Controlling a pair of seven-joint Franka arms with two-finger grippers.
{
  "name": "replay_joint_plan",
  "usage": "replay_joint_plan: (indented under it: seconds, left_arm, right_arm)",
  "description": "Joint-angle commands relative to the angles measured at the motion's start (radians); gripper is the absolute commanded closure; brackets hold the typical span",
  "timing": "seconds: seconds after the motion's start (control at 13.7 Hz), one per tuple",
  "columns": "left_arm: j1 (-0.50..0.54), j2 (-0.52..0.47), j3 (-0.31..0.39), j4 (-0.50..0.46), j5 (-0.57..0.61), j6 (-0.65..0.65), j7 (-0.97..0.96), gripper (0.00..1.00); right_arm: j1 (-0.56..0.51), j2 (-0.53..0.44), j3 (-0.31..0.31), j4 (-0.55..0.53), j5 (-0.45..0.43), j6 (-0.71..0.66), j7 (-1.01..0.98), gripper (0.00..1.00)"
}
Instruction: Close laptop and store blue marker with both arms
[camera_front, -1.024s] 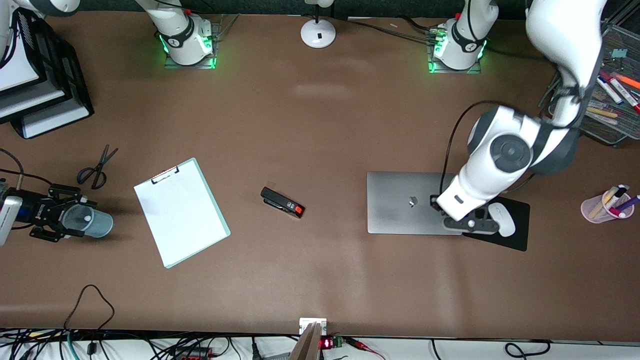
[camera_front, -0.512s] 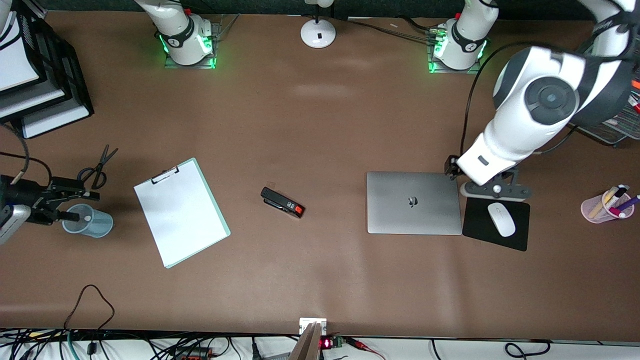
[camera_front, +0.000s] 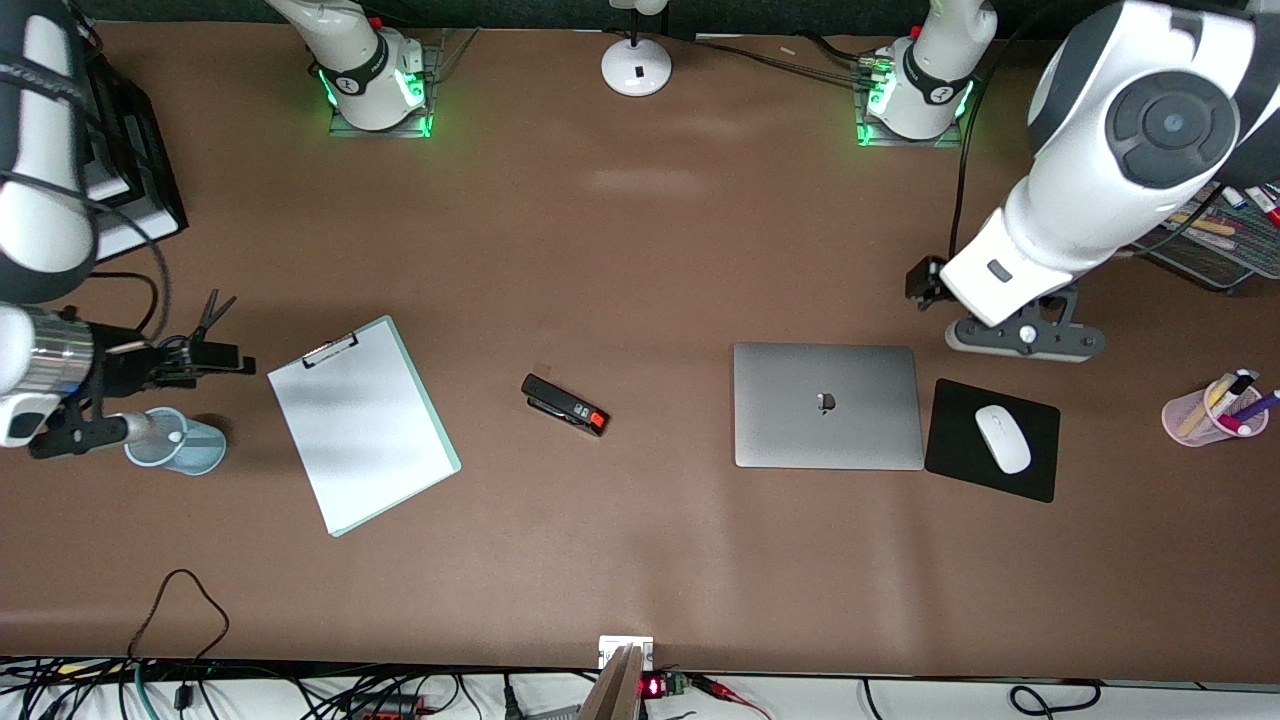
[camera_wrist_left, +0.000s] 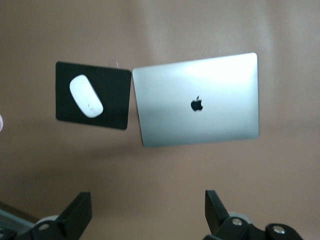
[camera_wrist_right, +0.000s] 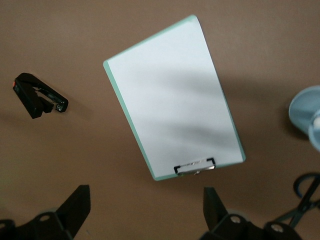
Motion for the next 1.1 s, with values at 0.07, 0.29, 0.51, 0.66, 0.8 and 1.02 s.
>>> replay_joint_plan:
  seconds: [0.07,0.29,0.51,0.66,0.8,1.02]
  left_arm:
    - [-0.002,-0.083,0.005,0.045,-0.064,-0.087,0.081,0.00]
    - [-0.003,-0.201,0.060,-0.063,-0.101,-0.078,0.150,0.00]
    - [-0.043,-0.267,0.181,-0.124,-0.116,-0.078,0.219,0.00]
    - [-0.049,-0.307,0.243,-0.162,-0.138,-0.073,0.293,0.00]
    - [-0.063,-0.339,0.280,-0.183,-0.139,-0.075,0.293,0.00]
    - [-0.077,-0.362,0.313,-0.193,-0.139,-0.075,0.292,0.00]
  right_arm:
    - [0.043,-0.103,-0.006,-0.112,-0.080,-0.010,0.157,0.00]
    - [0.058,-0.170,-0.006,-0.188,-0.113,0.004,0.205,0.00]
    - [0.058,-0.224,-0.004,-0.241,-0.139,0.021,0.205,0.00]
    - [0.057,-0.269,-0.004,-0.284,-0.140,0.033,0.205,0.00]
    - [0.057,-0.311,-0.006,-0.325,-0.146,0.044,0.207,0.00]
    - [0.058,-0.381,-0.001,-0.385,-0.186,0.064,0.210,0.00]
